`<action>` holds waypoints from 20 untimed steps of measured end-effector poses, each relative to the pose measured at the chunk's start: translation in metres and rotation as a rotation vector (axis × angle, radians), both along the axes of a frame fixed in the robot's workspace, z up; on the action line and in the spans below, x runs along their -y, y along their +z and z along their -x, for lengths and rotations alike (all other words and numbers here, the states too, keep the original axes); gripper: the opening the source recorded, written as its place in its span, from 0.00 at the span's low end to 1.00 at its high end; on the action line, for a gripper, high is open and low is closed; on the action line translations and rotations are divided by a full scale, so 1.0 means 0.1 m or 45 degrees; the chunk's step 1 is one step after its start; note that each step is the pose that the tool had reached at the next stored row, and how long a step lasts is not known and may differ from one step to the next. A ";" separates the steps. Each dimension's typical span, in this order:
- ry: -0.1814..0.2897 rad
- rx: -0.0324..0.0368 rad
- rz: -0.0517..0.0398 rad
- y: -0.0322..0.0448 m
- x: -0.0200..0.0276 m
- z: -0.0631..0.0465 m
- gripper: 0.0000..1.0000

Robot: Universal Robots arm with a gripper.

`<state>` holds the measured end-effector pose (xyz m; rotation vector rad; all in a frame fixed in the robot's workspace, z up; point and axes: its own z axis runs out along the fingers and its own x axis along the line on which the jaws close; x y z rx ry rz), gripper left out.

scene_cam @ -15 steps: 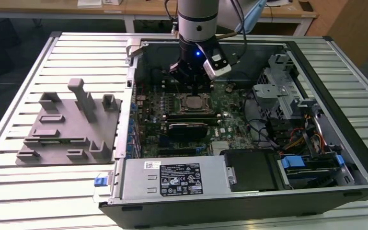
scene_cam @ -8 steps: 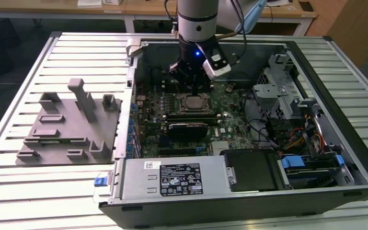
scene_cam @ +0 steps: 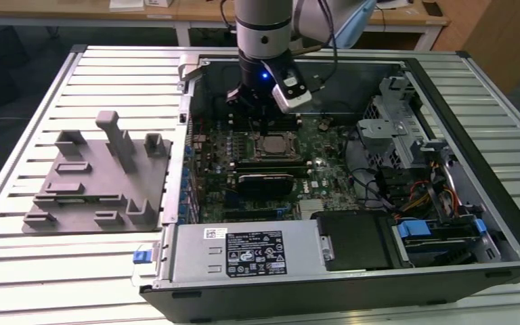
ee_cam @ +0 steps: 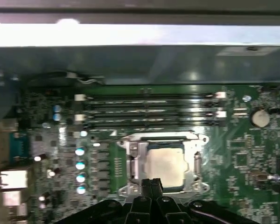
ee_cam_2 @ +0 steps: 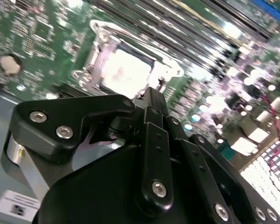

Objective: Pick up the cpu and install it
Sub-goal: 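Install the first cpu locking lever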

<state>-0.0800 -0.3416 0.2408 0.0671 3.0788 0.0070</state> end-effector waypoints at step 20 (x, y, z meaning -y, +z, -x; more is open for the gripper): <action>-0.001 0.0001 -0.090 0.000 0.004 0.36 0.11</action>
